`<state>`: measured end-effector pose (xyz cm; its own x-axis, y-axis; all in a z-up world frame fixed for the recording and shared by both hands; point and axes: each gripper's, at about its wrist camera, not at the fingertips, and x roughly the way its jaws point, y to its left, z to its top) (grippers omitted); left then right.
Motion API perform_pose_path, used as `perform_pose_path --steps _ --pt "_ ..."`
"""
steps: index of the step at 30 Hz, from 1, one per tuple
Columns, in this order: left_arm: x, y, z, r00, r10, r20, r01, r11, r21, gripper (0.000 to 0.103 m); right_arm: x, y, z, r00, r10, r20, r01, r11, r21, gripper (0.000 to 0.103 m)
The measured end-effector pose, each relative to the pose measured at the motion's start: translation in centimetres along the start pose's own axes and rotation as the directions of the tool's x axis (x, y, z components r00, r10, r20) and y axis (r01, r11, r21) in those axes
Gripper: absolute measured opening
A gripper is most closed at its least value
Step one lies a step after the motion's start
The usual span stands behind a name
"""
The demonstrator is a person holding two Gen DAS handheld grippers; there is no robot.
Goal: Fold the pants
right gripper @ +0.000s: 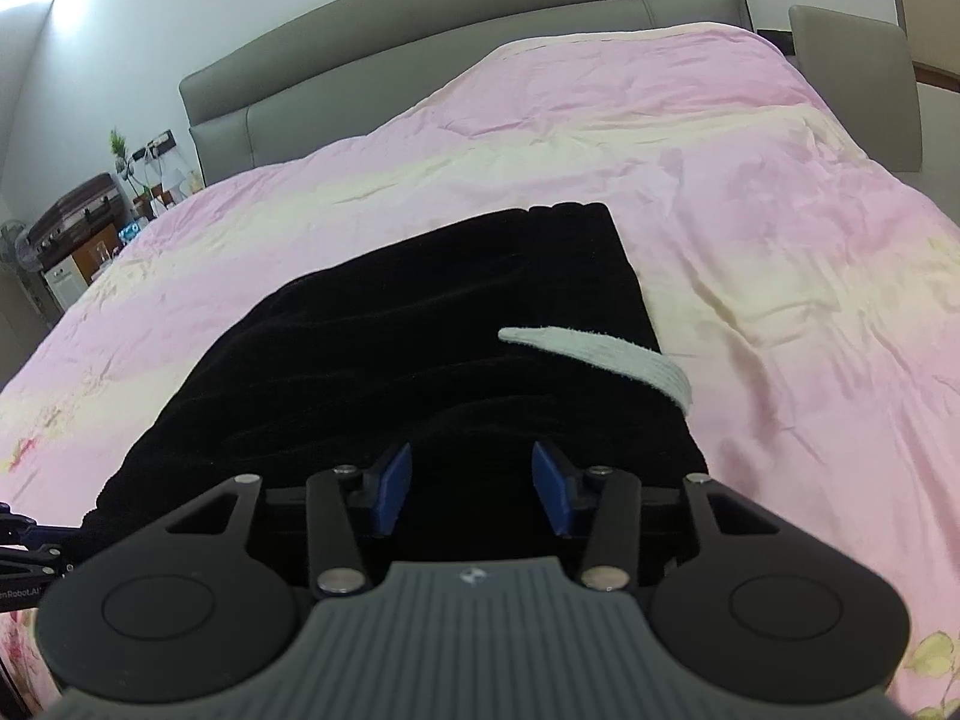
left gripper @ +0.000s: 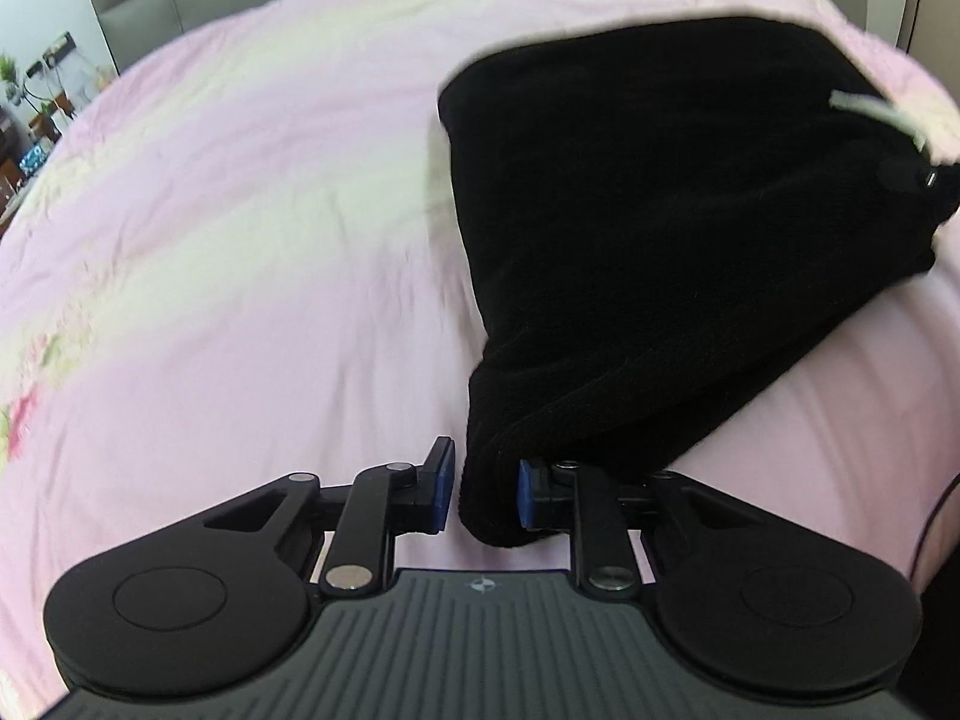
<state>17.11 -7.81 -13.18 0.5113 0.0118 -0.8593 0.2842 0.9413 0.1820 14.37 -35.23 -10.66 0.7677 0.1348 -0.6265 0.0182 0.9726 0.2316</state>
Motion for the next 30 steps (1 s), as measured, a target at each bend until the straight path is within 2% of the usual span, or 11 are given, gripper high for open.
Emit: perform_pose_path --steps 3,5,8,12,17,18,20,22,24,28,30 --pt "1.3 -0.2 -0.7 1.0 -0.004 -0.03 0.003 0.999 -0.032 0.023 0.5 -0.6 -0.2 0.999 -0.007 -0.042 0.009 1.0 0.025 0.032" --pt "1.3 0.5 -0.7 0.998 -0.037 -0.046 0.033 0.996 -0.083 0.023 0.9 -1.5 -0.3 0.998 0.0 -0.069 0.005 0.997 0.073 0.028" --pt "1.2 1.9 -0.7 0.993 -0.095 -0.072 0.084 0.987 -0.137 0.024 1.2 -1.8 -0.5 0.994 0.002 -0.107 0.007 0.996 0.091 0.027" --pt "0.0 1.9 -0.8 0.99 -0.108 -0.094 0.094 0.985 -0.143 0.025 0.9 -1.6 -0.3 0.991 -0.012 -0.136 0.023 0.996 0.081 0.027" --pt "-2.6 3.4 -1.0 0.981 -0.153 -0.12 0.133 0.977 -0.164 0.025 -1.0 -3.1 -0.1 0.981 0.04 -0.188 -0.003 0.981 0.196 0.028" --pt "-3.1 3.7 -0.9 0.978 -0.151 -0.144 0.127 0.979 -0.162 0.025 -1.8 -3.1 0.1 0.982 0.017 -0.187 0.018 0.983 0.182 0.039" --pt "-4.5 4.3 -0.7 0.981 -0.14 -0.135 0.121 0.982 -0.143 0.025 -3.3 -3.0 0.6 0.984 -0.042 -0.172 0.062 0.991 0.115 0.053" --pt "-6.3 5.0 0.0 0.981 -0.182 -0.066 0.171 0.975 -0.14 0.026 -4.5 -3.5 1.4 0.985 -0.033 -0.169 0.049 0.995 0.092 0.058" --pt "-7.6 5.4 1.1 0.973 -0.23 -0.007 0.226 0.962 -0.154 0.034 -5.0 -4.3 2.5 0.984 -0.018 -0.179 0.035 0.995 0.092 0.067" --pt "-7.7 6.3 5.4 0.953 -0.281 0.112 0.297 0.942 -0.155 0.065 -4.6 -6.5 5.1 0.978 0.019 -0.207 0.011 0.99 0.142 0.073" --pt "-7.3 6.6 7.2 0.943 -0.291 0.16 0.316 0.933 -0.172 0.075 -4.0 -7.6 6.5 0.972 0.06 -0.226 -0.015 0.98 0.199 0.082"
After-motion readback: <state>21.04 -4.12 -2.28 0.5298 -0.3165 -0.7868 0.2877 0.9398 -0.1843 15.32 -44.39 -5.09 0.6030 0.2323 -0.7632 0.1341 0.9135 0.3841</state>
